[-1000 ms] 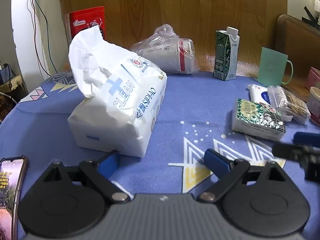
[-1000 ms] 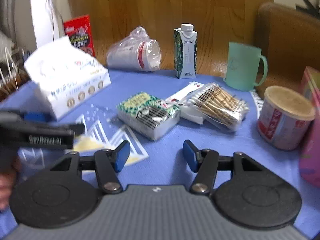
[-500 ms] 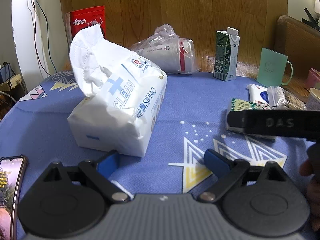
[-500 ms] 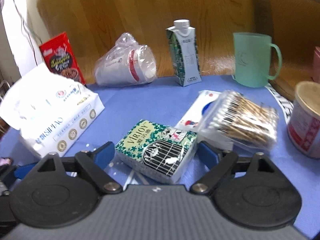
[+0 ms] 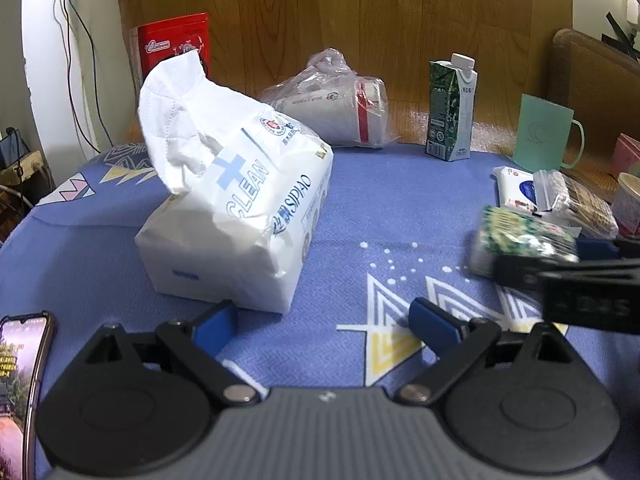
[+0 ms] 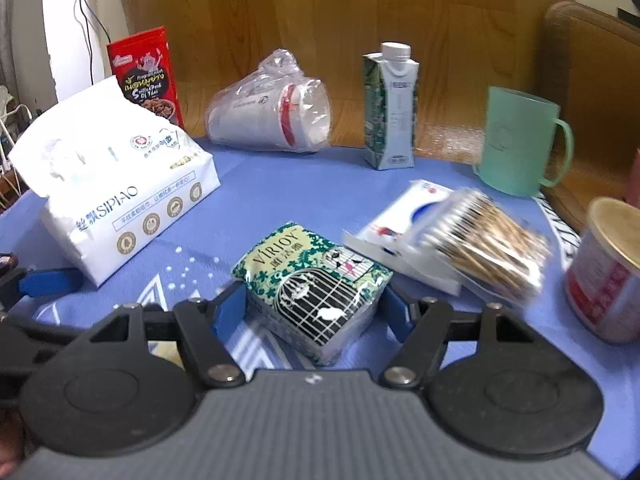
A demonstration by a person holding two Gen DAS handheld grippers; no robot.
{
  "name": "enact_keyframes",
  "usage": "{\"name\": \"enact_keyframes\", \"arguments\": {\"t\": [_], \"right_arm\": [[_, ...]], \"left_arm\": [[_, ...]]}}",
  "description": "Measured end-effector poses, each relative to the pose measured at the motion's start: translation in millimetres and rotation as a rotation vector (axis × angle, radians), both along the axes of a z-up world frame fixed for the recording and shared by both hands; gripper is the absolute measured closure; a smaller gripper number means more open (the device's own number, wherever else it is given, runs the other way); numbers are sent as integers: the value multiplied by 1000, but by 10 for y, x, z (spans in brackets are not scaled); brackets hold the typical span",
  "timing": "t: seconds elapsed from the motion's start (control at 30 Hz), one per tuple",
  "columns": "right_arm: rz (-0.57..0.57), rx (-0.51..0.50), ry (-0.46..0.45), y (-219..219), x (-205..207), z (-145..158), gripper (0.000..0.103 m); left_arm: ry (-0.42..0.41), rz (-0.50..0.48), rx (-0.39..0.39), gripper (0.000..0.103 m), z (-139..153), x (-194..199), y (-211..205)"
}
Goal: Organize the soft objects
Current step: 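Carry the tissue pack over the tin, lower it in, open the right tool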
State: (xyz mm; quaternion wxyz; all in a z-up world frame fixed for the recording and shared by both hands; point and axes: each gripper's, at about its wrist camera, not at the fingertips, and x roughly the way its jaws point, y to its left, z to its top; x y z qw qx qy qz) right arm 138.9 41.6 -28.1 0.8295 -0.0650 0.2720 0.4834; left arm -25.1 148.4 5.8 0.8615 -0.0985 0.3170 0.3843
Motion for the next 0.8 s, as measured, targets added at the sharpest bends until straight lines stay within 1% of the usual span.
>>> {"name": "enact_keyframes", "arguments": {"t": [0.3, 0.43, 0.53, 0.6, 0.67, 0.73, 0.8], "right_arm": [[36, -5, -26, -576, -156, -56, 31], [65, -9, -75, -827, -392, -107, 31], [118, -21, -134, -986, -628, -132, 31], [148, -13, -118, -1070, -697, -138, 31], [160, -6, -121, -1120, -747, -153, 30], [167, -4, -123, -1135, -755, -158, 29], [165, -3, -105, -1136, -725, -160, 21]], "left_arm": [[6, 8, 5, 5, -4, 11, -20], [11, 18, 10, 3, -6, 13, -38], [14, 24, 13, 2, -10, 14, -48], [16, 26, 16, 2, -11, 15, -51], [19, 30, 18, 1, -13, 15, -48], [22, 30, 22, 1, -14, 12, -50], [25, 31, 28, 1, -15, 9, -62]]}}
